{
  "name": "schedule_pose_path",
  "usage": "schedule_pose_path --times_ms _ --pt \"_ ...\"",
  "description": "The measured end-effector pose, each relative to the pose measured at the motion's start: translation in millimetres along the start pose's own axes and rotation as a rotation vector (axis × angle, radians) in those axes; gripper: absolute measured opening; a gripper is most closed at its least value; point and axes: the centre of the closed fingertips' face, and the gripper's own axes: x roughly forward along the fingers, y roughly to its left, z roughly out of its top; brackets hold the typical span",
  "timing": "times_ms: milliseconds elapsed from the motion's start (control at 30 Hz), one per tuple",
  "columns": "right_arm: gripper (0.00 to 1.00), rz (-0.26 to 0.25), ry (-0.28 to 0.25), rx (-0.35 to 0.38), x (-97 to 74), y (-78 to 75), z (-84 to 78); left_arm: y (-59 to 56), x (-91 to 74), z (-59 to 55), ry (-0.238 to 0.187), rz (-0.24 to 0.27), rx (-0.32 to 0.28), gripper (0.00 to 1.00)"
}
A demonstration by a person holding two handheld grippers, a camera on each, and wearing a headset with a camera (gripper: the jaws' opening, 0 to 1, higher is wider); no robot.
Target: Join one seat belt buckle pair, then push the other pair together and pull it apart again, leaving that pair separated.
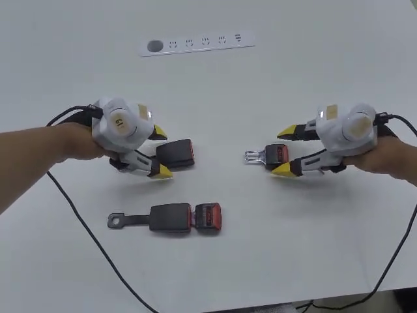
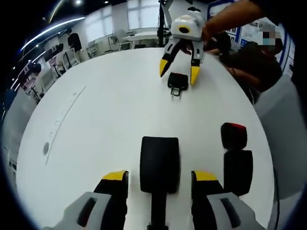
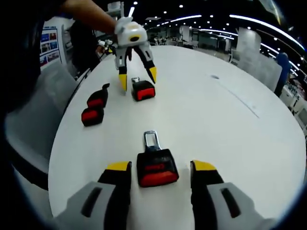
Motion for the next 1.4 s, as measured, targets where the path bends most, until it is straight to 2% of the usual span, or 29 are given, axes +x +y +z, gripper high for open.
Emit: schedule_pose_path --times_ms 100,200,233,267,300,333,367,400,467,500,567,633,733,833,900,933,1000,1067,1200,1267,1333,1400 --pt "0.66 -0.063 -0.036 0.035 -3.3 -5.4 7.2 1.8 -8.2 10.7 -0.058 0.041 -0.053 0.66" --pt "0.7 -0.123 -0.075 0.094 -7.1 -8.5 13.5 1.2 -17.3 11.5 -0.06 0.076 -0.101 0.75" --pt "0.71 -0.141 -0.074 0.124 -8.2 -6.9 12.5 1.8 -21.3 13.1 -0.077 0.099 -0.12 0.77" --pt "0.72 -0.151 -0.059 0.124 -8.1 -5.9 11.4 0.8 -24.7 15.2 -0.097 0.11 -0.148 0.78" --pt "0.74 -0.183 -0.051 0.106 -9.3 -6.6 11.6 -3.3 -28.7 19.1 -0.136 0.106 -0.218 0.78" --pt "0.76 -0.2 -0.067 0.114 -9.6 -6.3 14.4 -2.9 -31.7 19.9 -0.156 0.12 -0.247 0.79" --pt "0.78 -0.218 -0.1 0.153 -10.4 -4.6 19.3 -0.7 -36.3 18.5 -0.163 0.157 -0.245 0.81" --pt "0.8 -0.231 -0.11 0.169 -11.0 -3.8 21.3 -1.6 -39.1 17.9 -0.169 0.173 -0.234 0.82" --pt "0.82 -0.255 -0.113 0.16 -12.3 -1.9 24.6 -5.8 -44.1 17.9 -0.195 0.184 -0.261 0.84" --pt "0.83 -0.281 -0.119 0.155 -14.3 -0.2 27.3 -8.0 -48.5 17.0 -0.209 0.201 -0.293 0.85" --pt "0.86 -0.296 -0.133 0.162 -15.1 5.2 33.4 -11.7 -55.8 17.9 -0.249 0.22 -0.328 0.87" --pt "0.89 -0.319 -0.145 0.169 -17.3 7.9 37.5 -14.4 -62.0 16.3 -0.266 0.236 -0.344 0.91" --pt "0.9 -0.352 -0.176 0.211 -19.5 13.8 45.6 -16.9 -76.6 15.2 -0.327 0.281 -0.394 0.95" --pt "0.92 -0.386 -0.187 0.203 -23.0 19.5 50.9 -21.1 -88.1 9.9 -0.347 0.312 -0.432 0.97" --pt "0.92 -0.396 -0.201 0.229 -24.7 21.4 51.5 -24.5 -96.8 10.1 -0.412 0.327 -0.498 0.99" --pt "0.92 -0.408 -0.202 0.235 -25.2 22.6 51.6 -26.3 -99.7 7.5 -0.42 0.331 -0.522 1.0" --pt "0.93 -0.432 -0.215 0.251 -26.7 26.9 53.3 -30.8 -106.5 -0.1 -0.412 0.353 -0.521 1.0" --pt "0.94 -0.455 -0.227 0.266 -27.9 32.5 54.5 -35.8 -113.2 -3.9 -0.43 0.364 -0.541 1.0" --pt "0.97 -0.468 -0.243 0.302 -29.2 45.2 57.6 -45.3 -127.4 -10.8 -0.47 0.393 -0.571 1.0" --pt "0.97 -0.478 -0.247 0.299 -30.3 49.6 59.2 -54.0 -130.5 -15.1 -0.477 0.386 -0.575 1.0" --pt "0.99 -0.461 -0.253 0.289 -29.3 58.1 62.2 -60.9 -132.9 -18.4 -0.479 0.377 -0.572 1.0" --pt "0.99 -0.455 -0.244 0.261 -29.7 66.7 64.1 -67.4 -136.9 -24.4 -0.467 0.371 -0.541 1.0"
